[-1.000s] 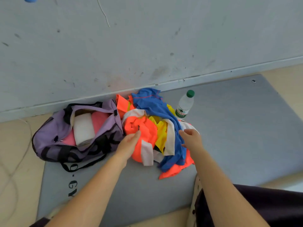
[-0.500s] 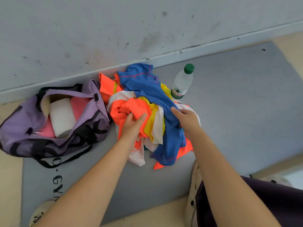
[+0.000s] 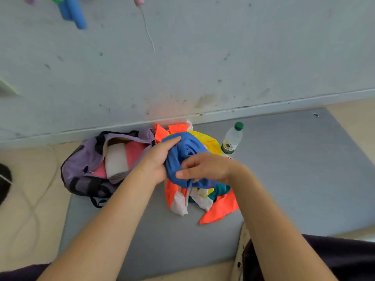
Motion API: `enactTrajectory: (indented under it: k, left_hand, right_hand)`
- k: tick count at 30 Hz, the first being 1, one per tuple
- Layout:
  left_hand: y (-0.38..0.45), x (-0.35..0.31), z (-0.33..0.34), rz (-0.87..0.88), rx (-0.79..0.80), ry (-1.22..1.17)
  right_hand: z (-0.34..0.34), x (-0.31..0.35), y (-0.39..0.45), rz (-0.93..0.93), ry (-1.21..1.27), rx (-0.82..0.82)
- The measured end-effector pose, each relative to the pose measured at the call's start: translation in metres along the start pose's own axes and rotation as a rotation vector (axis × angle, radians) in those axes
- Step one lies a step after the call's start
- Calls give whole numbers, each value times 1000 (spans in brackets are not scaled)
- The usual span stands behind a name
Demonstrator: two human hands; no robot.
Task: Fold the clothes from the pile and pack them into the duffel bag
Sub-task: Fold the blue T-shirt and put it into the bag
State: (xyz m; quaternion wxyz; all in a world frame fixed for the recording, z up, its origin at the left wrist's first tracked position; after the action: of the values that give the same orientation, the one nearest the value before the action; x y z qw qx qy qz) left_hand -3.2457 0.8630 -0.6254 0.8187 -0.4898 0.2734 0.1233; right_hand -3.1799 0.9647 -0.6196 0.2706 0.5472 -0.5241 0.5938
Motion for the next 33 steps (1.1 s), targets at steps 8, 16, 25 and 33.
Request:
enactTrajectory:
  k: [8,16,25,33]
  left_hand:
    - [-166,-68,26,251,212,532]
    - [-242,-90,3,544,247,545]
    - [-191,-65,-85,536,-441,797]
    - [-189,-21,-10,590,80,925]
  right_hand:
    - [-17,142,-71,-338,-62,-445]
    - [42,180,-97,-401,14,42]
    - [38,123,-88,-25,-388,30]
    - [53,136,-74,-212,215,20]
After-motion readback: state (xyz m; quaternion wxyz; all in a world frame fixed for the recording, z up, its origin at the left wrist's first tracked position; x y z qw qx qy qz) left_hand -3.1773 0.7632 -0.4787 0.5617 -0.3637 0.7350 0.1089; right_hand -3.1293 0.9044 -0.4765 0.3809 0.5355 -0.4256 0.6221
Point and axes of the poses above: each hand's wrist, its own y-axis towards the middle knuckle, its own z-axis out of the palm, x = y × z, the point moved 5 cm from there along y, towards the middle knuckle, and after that the axes turned 11 degrees about -z, right-handed, at the moved point
